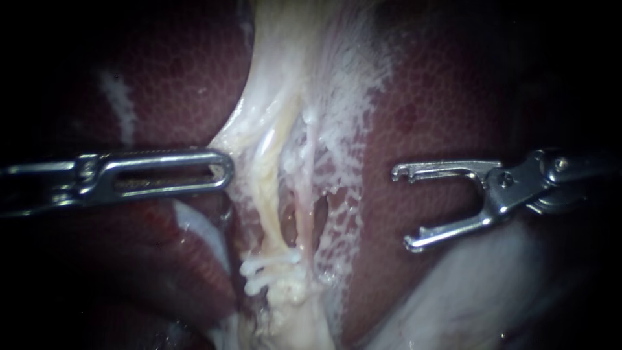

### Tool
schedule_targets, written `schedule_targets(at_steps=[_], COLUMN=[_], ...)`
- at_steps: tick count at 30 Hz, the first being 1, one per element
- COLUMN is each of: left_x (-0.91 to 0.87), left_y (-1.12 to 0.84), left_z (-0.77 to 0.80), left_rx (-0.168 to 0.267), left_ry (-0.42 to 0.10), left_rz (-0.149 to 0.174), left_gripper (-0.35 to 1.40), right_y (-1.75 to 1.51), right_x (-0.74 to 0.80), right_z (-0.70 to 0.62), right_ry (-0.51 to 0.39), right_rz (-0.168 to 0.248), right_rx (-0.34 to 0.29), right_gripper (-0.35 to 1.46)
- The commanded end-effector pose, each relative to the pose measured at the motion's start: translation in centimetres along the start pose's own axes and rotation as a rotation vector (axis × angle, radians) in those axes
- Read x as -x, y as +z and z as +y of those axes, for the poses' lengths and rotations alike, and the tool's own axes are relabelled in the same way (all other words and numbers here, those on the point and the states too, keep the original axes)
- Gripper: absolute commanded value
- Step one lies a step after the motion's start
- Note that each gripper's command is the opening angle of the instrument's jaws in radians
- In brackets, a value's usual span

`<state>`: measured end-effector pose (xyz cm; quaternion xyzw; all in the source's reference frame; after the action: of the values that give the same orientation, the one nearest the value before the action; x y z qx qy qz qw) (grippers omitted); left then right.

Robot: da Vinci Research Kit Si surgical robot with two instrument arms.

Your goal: Going back second clip left tube

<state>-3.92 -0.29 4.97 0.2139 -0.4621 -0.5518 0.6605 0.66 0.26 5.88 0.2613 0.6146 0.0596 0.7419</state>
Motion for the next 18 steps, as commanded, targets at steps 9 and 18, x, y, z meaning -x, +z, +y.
schedule_targets(at_steps=[9, 18], left_x=[-0.14, -0.32], left_y=[0.25, 0.6], left_z=[0.12, 0.19], left_rx=[-0.022, -0.041], left_ry=[0.008, 0.019], left_rz=[0.009, 0.016], left_gripper=[-0.35, -0.35], right_y=[0.0, 0.0], right_x=[0.0, 0.0], right_z=[0.0, 0.0], right_ry=[0.0, 0.0], right_rz=[0.0, 0.0], right_rx=[0.0, 0.0], right_gripper=[0.6, 0.6])
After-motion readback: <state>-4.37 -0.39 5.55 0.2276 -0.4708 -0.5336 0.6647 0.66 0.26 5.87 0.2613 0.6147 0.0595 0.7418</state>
